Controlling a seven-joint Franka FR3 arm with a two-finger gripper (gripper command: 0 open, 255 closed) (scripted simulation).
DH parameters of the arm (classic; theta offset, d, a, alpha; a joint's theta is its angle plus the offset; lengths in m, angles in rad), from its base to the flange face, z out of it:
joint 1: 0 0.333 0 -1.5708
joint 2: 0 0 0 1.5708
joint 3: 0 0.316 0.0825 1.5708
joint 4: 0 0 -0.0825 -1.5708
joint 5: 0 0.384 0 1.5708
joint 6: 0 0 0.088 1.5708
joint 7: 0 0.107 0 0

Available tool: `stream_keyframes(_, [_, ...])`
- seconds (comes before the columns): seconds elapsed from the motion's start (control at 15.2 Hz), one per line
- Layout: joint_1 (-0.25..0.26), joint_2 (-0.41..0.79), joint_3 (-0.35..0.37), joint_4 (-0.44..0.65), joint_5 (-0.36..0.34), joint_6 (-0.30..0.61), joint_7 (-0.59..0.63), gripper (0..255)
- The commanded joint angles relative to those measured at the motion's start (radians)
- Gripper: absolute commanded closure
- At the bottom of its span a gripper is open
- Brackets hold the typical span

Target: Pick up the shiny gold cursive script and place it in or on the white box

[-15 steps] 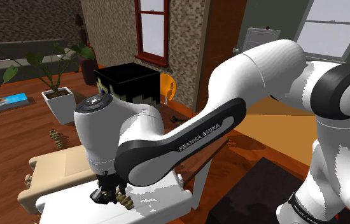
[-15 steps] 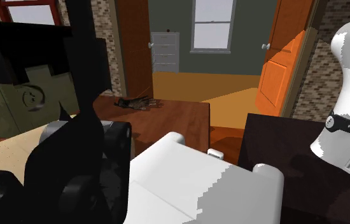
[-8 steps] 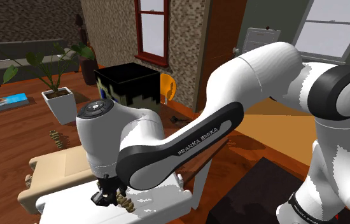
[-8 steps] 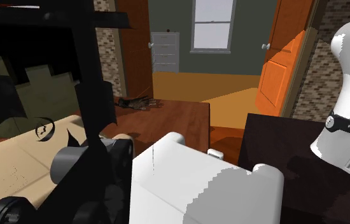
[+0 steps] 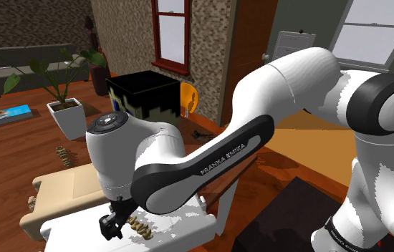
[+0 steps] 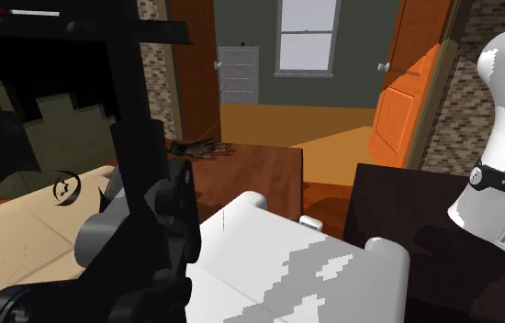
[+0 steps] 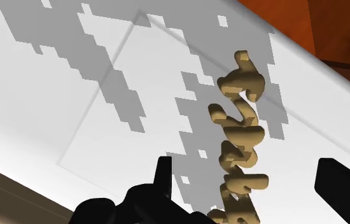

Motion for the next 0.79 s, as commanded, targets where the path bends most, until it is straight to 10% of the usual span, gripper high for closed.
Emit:
stream_keyframes(0.0, [-0.001, -0.013, 0.004, 0.014, 0.008, -0.026, -0.005, 0])
stream_keyframes(0.73, [-0.002, -0.046, 0.015, 0.061, 0.026, -0.102, -0.017, 0])
